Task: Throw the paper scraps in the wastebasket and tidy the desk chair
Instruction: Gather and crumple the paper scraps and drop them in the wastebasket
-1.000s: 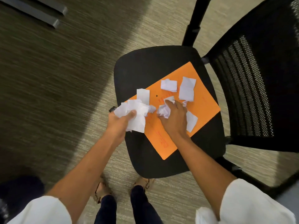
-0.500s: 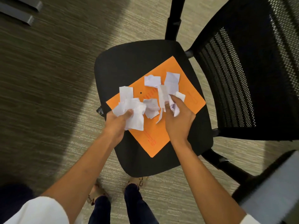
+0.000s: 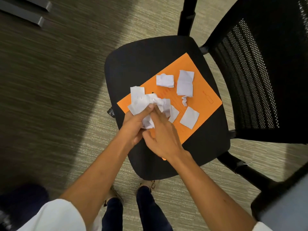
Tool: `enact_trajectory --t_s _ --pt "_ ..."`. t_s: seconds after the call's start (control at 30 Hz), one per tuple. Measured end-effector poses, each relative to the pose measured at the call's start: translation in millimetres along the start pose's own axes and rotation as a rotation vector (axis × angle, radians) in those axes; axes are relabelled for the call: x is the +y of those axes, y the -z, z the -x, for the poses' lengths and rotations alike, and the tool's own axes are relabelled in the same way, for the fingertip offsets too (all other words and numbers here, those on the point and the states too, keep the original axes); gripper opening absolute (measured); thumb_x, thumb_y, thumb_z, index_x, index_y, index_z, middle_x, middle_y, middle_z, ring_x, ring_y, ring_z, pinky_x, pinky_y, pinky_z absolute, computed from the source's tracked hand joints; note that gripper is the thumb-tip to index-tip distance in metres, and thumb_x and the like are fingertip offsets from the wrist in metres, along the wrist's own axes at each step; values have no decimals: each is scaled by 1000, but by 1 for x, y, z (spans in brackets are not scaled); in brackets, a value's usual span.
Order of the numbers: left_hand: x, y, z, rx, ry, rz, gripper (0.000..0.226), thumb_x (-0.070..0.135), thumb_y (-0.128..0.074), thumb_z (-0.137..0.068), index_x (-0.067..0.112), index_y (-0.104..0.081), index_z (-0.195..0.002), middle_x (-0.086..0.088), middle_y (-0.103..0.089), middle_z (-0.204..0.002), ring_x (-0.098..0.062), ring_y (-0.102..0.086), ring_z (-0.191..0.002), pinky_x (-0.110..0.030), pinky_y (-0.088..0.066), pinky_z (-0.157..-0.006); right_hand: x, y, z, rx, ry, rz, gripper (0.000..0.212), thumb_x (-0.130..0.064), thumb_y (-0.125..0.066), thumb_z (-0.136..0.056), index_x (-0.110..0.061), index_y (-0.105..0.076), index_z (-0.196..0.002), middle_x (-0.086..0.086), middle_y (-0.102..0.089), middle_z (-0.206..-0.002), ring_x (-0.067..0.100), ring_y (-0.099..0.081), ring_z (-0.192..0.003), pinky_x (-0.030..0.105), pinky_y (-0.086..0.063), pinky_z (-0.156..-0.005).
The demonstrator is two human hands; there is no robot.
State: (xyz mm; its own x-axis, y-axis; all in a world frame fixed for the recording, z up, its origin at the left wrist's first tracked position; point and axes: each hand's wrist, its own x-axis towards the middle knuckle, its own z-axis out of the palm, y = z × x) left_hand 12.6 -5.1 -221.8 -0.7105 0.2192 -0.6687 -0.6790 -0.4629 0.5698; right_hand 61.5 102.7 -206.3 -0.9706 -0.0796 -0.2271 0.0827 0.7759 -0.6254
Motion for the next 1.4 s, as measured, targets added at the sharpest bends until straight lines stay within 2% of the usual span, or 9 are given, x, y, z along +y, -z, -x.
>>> enact_trajectory --t_s 0.13,0.23,0.37,0.47,0.57,0.7,0.83,1.07,1.4 --pt "-5 2 -7 21 35 69 40 7 -66 -92 -1 -60 -132 -15 -73 -116 -27 -73 -101 -34 -61 -75 6 -6 9 -8 99 55 93 -28 -54 -84 -6 1 -156 8 4 -163 0 27 -146 54 2 -121" --pt "-8 5 -8 32 45 48 40 4 -66 -92 1 -61 -131 -16 -71 -121 -29 -71 -108 -36 -61 -80 6 -6 12 -31 107 13 101 -28 -55 -84 -12 15 -154 4 14 -160 -5 37 -139 52 9 -117" --pt "-7 8 -11 96 5 -53 33 -1 -67 -90 5 -65 -123 -14 -74 -116 -29 -72 -105 -44 -61 -85 3 0 15 -32 27 -313 100 -24 -64 -82 -19 0 -159 -11 -6 -165 -4 1 -150 50 -16 -124" --pt "-2 9 -11 135 -19 -95 25 -1 -66 -91 13 -67 -112 -6 -75 -111 -29 -71 -107 -46 -59 -89 12 12 15 408 -52 -463 70 -22 -71 -82 -16 -43 -145 -15 -50 -143 2 -46 -134 24 -47 -104" --pt "4 14 -10 164 -30 -72 34 -3 -63 -93 5 -62 -125 -14 -68 -125 -35 -65 -117 -54 -53 -97 36 23 4 700 -302 -357 45 -23 -76 -77 -13 -62 -119 -4 -67 -114 9 -67 -100 40 -60 -75" --pt "5 18 -10 198 -39 -67 43 -4 -62 -93 0 -55 -135 -18 -64 -132 -37 -63 -120 -61 -49 -101 61 21 -18 445 -482 -94 60 -41 -84 -73 -12 -62 -120 3 -67 -111 18 -66 -94 41 -59 -76" --pt "-2 21 -9 201 -41 -116 31 -2 -66 -91 12 -65 -119 -4 -73 -115 -26 -70 -109 -50 -57 -93 65 18 -22 488 -474 -100 20 -15 -74 -85 -6 -71 -102 1 -71 -87 17 -69 -78 45 -60 -73" --pt "-9 26 -13 160 -35 -126 25 1 -67 -91 20 -68 -106 7 -79 -98 -16 -75 -96 -35 -63 -76 14 42 6 229 -641 -1612 18 -3 -64 -91 -10 -75 -104 9 -75 -112 19 -73 -100 27 -59 -75" --pt "1 24 -10 98 -6 -108 41 1 -66 -92 4 -59 -132 -11 -71 -125 -27 -70 -111 -35 -61 -78 -7 27 0 110 -551 -1589 23 -2 -58 -94 -7 -70 -113 10 -70 -123 19 -69 -107 30 -61 -83"
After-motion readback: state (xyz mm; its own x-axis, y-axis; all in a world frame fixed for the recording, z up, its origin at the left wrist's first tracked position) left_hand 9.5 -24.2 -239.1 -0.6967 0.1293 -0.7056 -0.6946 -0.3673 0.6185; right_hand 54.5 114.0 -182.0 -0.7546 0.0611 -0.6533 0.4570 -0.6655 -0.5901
